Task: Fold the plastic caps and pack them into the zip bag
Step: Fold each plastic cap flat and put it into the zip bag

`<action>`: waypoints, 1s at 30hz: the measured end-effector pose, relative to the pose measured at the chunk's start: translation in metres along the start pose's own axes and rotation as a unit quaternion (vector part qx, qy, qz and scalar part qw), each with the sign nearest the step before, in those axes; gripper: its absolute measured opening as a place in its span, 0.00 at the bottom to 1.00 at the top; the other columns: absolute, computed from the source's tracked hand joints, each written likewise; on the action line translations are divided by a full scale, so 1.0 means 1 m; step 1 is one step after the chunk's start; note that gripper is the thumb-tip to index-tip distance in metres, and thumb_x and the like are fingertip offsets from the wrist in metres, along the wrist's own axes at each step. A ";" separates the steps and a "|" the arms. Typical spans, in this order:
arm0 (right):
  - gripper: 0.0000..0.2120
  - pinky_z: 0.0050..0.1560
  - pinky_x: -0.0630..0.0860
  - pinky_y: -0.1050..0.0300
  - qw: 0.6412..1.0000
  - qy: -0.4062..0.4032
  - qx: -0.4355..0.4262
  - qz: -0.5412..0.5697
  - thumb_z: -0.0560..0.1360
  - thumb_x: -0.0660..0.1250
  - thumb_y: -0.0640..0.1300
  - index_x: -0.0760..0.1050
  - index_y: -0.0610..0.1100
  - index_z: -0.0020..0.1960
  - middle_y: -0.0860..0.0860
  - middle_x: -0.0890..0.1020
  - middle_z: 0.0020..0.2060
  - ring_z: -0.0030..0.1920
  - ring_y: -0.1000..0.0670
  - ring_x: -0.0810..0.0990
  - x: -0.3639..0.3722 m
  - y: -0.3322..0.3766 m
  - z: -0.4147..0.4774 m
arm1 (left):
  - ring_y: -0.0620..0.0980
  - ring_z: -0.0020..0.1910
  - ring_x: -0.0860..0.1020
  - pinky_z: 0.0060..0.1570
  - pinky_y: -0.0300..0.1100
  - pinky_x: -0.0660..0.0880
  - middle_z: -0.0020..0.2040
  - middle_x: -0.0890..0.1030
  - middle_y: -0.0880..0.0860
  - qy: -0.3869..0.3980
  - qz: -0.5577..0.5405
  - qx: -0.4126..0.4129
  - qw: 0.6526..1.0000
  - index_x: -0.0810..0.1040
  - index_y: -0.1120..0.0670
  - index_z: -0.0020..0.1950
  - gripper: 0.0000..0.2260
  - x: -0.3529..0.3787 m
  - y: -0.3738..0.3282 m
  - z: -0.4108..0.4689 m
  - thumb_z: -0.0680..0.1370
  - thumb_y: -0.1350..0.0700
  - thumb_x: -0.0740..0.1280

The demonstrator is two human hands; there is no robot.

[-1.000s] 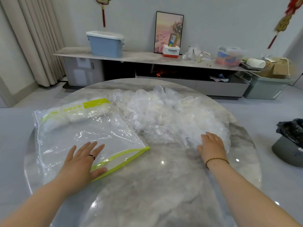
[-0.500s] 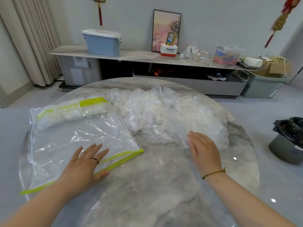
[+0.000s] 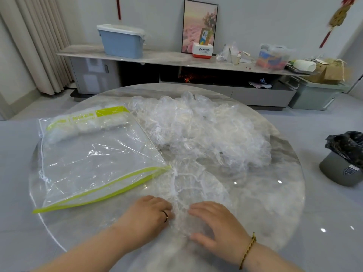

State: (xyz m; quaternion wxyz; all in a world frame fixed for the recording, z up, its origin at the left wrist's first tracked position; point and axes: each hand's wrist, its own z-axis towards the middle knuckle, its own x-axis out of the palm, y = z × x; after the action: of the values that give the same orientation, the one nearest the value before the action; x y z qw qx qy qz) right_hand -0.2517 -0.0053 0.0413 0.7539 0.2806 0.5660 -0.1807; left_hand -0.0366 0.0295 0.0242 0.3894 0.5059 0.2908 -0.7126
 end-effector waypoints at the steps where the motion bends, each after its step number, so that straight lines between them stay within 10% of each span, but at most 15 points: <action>1: 0.21 0.52 0.72 0.68 0.999 -0.016 0.032 0.000 0.78 0.42 0.63 0.68 0.55 0.56 0.61 0.81 0.49 0.52 0.62 0.73 -0.006 -0.001 0.002 | 0.39 0.33 0.80 0.35 0.31 0.71 0.36 0.81 0.39 -0.030 0.018 -0.006 0.999 0.81 0.46 0.29 0.27 0.004 0.001 -0.001 0.80 0.50 0.49; 6: 0.22 0.66 0.59 0.65 0.951 -0.012 0.285 0.120 0.77 0.61 0.51 0.63 0.47 0.69 0.54 0.67 0.66 0.67 0.54 0.64 -0.018 -0.023 0.012 | 0.39 0.32 0.79 0.37 0.33 0.67 0.35 0.81 0.39 -0.027 -0.004 0.013 1.000 0.80 0.47 0.28 0.14 0.004 0.008 0.000 0.69 0.51 0.57; 11: 0.24 0.58 0.67 0.59 0.856 -0.012 0.451 0.251 0.75 0.65 0.48 0.63 0.44 0.68 0.49 0.75 0.55 0.57 0.49 0.72 -0.019 -0.044 0.017 | 0.38 0.37 0.78 0.41 0.31 0.69 0.36 0.82 0.40 -0.060 -0.071 -0.012 0.996 0.80 0.48 0.26 0.13 -0.012 0.009 0.000 0.67 0.50 0.59; 14: 0.05 0.42 0.68 0.64 0.854 0.046 0.443 0.268 0.74 0.68 0.42 0.73 0.46 0.48 0.53 0.73 0.34 0.39 0.53 0.73 -0.021 -0.048 0.022 | 0.39 0.37 0.80 0.40 0.29 0.70 0.34 0.81 0.40 -0.044 -0.090 -0.018 0.995 0.77 0.49 0.24 0.05 -0.024 0.013 -0.001 0.60 0.51 0.68; 20: 0.17 0.24 0.65 0.72 0.845 -0.052 0.444 0.293 0.73 0.68 0.37 0.71 0.44 0.27 0.53 0.73 0.20 0.22 0.57 0.70 -0.037 -0.065 0.021 | 0.39 0.42 0.75 0.42 0.31 0.69 0.34 0.81 0.43 -0.034 -0.093 -0.029 0.995 0.75 0.50 0.26 0.07 -0.031 0.019 -0.003 0.56 0.57 0.73; 30: 0.08 0.18 0.63 0.73 0.757 -0.256 0.503 0.328 0.76 0.63 0.38 0.77 0.37 0.40 0.49 0.73 0.29 0.28 0.51 0.67 -0.065 -0.091 0.011 | 0.43 0.40 0.76 0.43 0.34 0.68 0.33 0.80 0.45 -0.040 -0.020 -0.023 0.999 0.73 0.52 0.26 0.10 -0.034 0.021 -0.005 0.66 0.54 0.57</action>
State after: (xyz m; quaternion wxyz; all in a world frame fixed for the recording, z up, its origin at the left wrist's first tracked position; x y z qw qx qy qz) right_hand -0.3162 -0.0853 0.0857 0.6339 0.7314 0.0523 -0.2461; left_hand -0.0103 0.0316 0.0543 0.3981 0.4621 0.3014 -0.7329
